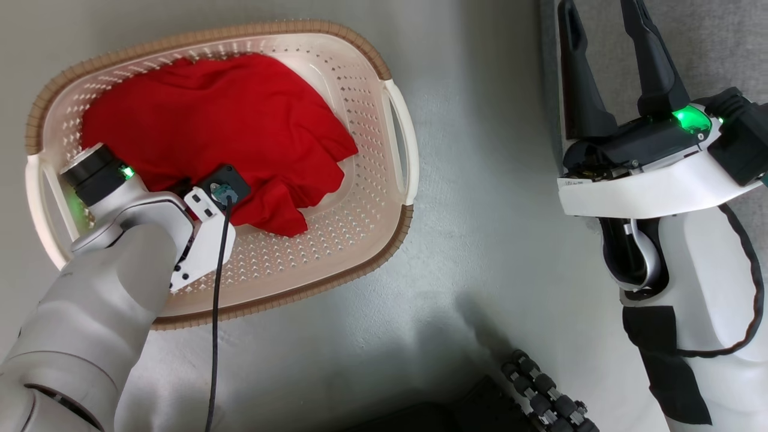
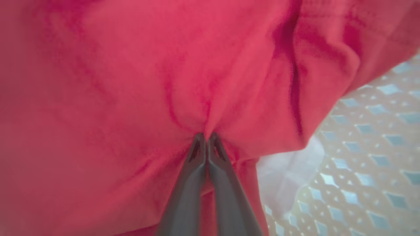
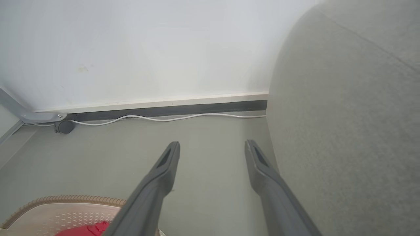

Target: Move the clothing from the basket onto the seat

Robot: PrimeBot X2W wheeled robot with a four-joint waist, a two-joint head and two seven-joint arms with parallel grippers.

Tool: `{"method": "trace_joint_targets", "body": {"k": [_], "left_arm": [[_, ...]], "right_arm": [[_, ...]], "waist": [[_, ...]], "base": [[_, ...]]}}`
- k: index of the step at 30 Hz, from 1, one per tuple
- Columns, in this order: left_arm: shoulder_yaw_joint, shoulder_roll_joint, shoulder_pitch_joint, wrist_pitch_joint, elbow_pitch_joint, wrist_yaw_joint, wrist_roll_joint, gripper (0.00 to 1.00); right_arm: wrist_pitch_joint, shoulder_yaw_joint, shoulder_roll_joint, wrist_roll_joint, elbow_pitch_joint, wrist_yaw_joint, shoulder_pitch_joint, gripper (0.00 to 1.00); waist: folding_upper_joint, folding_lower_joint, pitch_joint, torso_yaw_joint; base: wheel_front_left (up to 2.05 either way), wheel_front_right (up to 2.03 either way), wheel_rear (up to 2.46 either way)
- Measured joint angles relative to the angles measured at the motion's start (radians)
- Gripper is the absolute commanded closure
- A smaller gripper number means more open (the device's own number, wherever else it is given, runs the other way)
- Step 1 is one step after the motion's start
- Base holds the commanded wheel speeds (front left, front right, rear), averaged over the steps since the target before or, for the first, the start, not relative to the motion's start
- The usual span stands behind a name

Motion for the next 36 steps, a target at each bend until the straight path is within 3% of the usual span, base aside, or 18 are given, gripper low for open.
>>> {"method": "trace_joint_targets", "body": {"k": [25,36], "left_arm": [[0.04,-0.145,0.156,-0.226,0.003,-0.031,-0.16,1.0],[0.093,-0.159,0.264,-0.253,-0.081,-0.041,-0.286,1.0]], "right_arm": [[0.0,-0.058,0.0,-0.056,0.122,0.0,0.046,0.0],[0.0,-0.083,0.0,-0.1,0.187,0.0,0.125,0.0]], "waist": [[0.0,-0.0001,-0.32,0.059],[0.0,0.0,-0.49,0.119]], "base": [[0.0,0.0,0.0],[0.0,0.0,0.0]]}}
